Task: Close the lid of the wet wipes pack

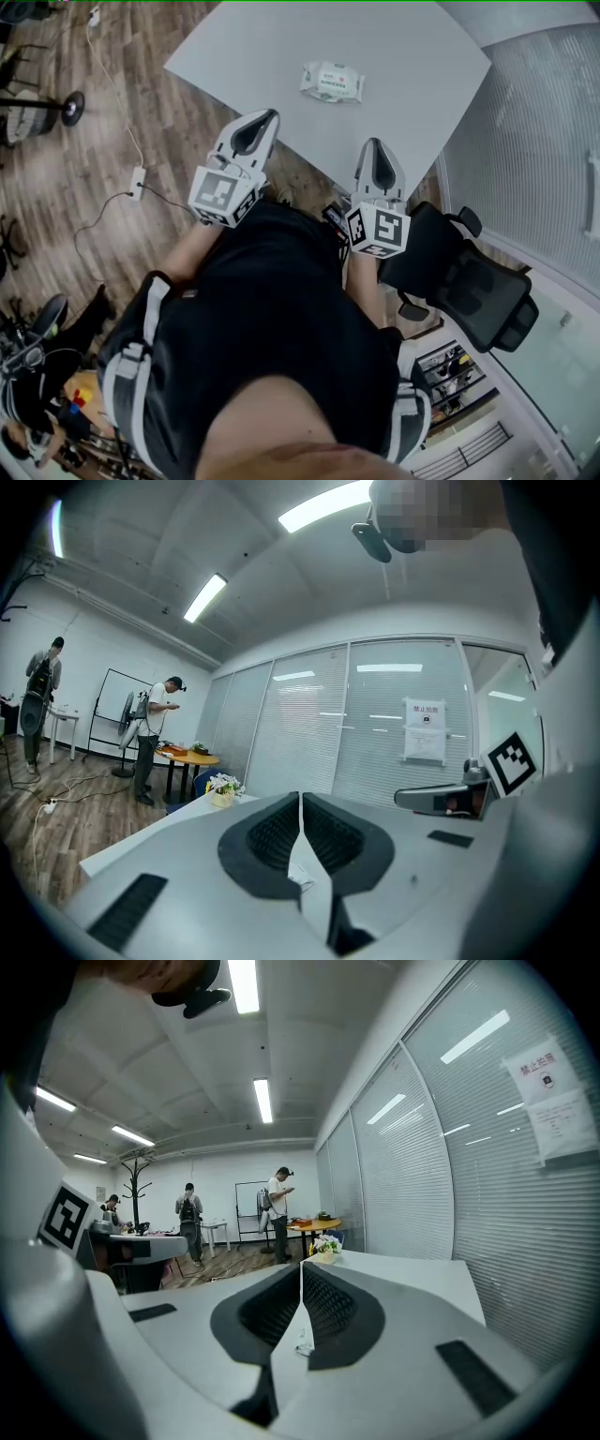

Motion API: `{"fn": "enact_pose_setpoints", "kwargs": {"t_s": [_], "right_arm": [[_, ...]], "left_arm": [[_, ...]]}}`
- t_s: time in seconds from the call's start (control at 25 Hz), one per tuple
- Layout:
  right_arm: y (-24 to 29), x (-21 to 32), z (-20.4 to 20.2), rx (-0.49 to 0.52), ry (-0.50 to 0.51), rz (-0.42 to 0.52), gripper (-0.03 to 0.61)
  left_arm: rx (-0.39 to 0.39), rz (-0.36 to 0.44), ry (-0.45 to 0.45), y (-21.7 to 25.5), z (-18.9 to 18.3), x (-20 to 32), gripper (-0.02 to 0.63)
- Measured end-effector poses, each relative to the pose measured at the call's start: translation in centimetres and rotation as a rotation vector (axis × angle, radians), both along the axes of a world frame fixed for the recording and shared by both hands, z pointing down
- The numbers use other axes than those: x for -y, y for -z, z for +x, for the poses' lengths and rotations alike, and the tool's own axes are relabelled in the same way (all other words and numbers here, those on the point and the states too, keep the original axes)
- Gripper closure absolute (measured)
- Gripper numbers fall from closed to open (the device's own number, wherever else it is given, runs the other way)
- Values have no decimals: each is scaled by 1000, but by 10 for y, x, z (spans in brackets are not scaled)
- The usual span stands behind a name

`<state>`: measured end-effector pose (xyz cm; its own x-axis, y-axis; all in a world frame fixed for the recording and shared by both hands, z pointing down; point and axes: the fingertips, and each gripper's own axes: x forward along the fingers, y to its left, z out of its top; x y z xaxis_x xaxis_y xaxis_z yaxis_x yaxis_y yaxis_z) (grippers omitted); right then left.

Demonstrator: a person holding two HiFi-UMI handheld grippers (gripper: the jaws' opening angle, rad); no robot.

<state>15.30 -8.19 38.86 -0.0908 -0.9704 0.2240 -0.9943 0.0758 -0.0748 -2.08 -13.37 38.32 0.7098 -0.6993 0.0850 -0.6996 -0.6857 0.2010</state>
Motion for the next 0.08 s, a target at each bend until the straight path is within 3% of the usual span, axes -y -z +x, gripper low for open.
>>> {"fn": "enact_pose_setpoints", "kwargs": {"t_s": [0.08], "right_arm": [[1, -1, -3, -5, 0, -1, 549]], "left_arm": [[-4, -3, -2, 0, -2, -1, 584]]}}
